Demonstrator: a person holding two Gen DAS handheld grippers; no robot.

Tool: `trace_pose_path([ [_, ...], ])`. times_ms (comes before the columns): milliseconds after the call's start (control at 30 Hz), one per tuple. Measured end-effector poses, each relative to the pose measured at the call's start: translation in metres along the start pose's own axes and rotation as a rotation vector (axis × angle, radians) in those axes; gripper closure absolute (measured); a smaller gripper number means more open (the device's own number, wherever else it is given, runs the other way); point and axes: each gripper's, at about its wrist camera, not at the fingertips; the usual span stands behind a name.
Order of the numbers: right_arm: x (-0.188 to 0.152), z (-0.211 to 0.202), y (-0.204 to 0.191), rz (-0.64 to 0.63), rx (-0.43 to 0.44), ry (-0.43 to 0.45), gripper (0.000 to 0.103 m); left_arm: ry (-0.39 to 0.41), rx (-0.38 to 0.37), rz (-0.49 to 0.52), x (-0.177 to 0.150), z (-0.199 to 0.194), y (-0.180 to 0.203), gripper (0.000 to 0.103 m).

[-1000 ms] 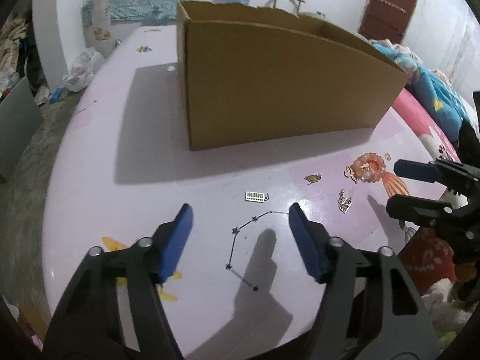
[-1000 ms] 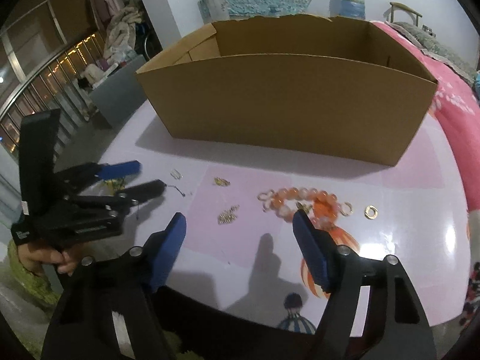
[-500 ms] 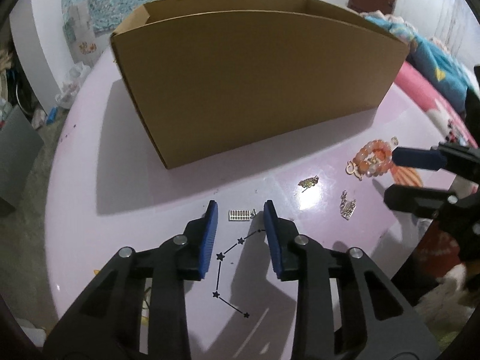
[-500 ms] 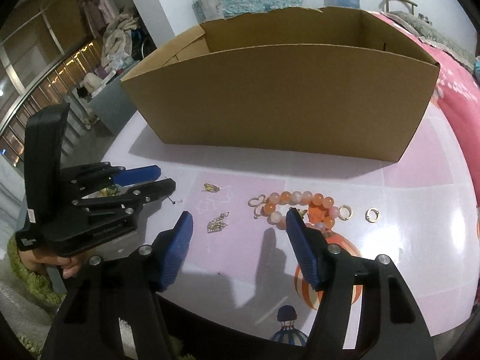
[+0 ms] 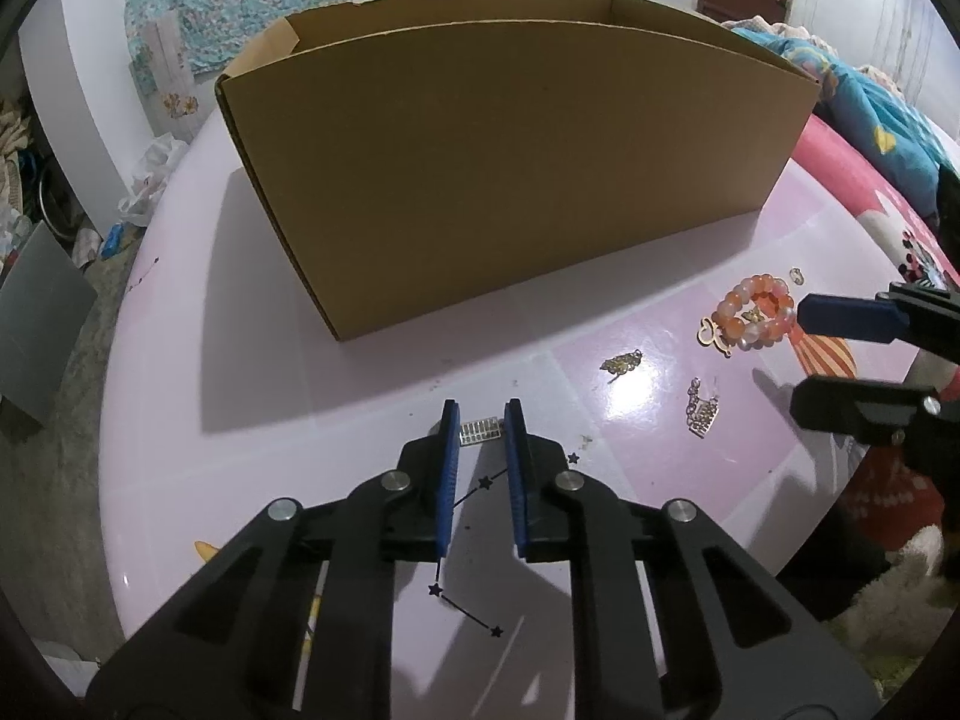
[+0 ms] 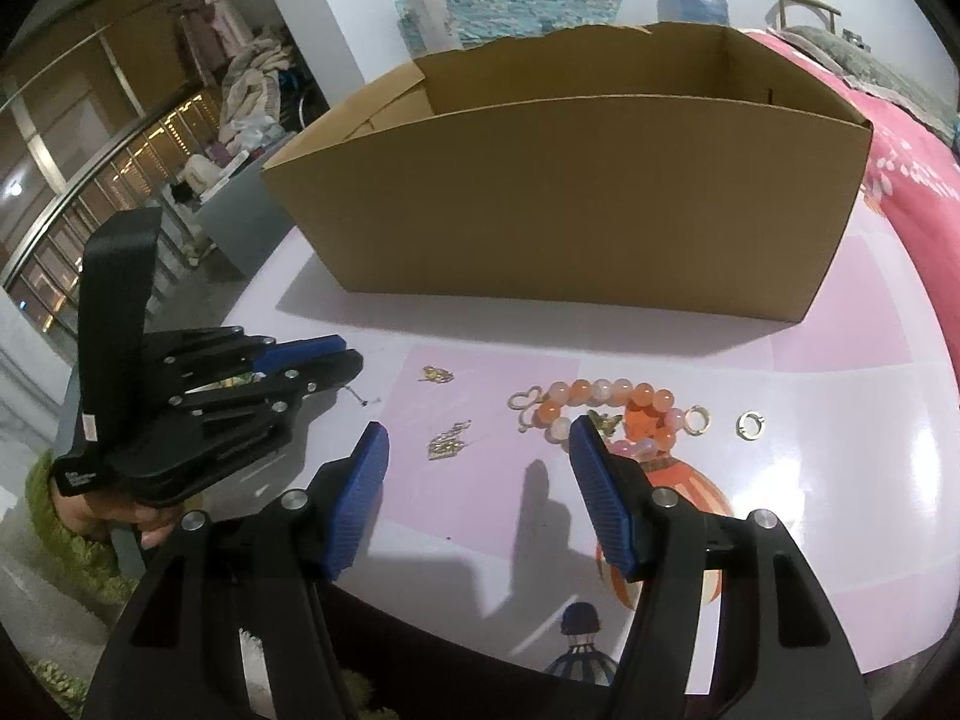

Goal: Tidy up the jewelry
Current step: 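Close the left gripper on the small silver charm while the right gripper approaches a gold charm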

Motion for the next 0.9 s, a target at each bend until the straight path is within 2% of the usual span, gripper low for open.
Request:
trace_pose_path([
  [100, 0.000, 0.004, -0.006, -0.020, 0.006, -0.011, 0.047, 0.001, 0.001, 0.002, -0.001, -0.001, 0.000, 0.089],
  [300, 0.001, 0.019, -0.020, -0.069, 0.005, -0.047, 0.058, 0.003, -0.011, -0.002, -0.003, -0.003, -0.004, 0.089],
  [400, 0.002, 0.028, -0.024, -0.089, -0.020, -0.065, 0.065, 0.002, -0.017, -0.004, -0.002, -0.003, -0.005, 0.089],
  [700, 0.000, 0.043, -0.034, -0.167, -0.092, -0.095, 0.075, 0.006, -0.030, -0.003, -0.003, -0.002, -0.008, 0.089],
  [833, 0.001, 0.043, -0.034, -0.196, -0.132, -0.102, 0.085, 0.015, -0.031, 0.004, -0.003, -0.003, -0.007, 0.089],
  [900, 0.002, 0.043, -0.032, -0.191, -0.132, -0.107, 0.087, 0.016, -0.031, 0.004, -0.003, -0.003, -0.007, 0.089],
])
Point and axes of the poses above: each gripper's, at about its wrist camera, not at the fingertips, and z roughly the way its jaws point, y to its right, x to its top, and after that the axes turned 1 degree about x, right-handed
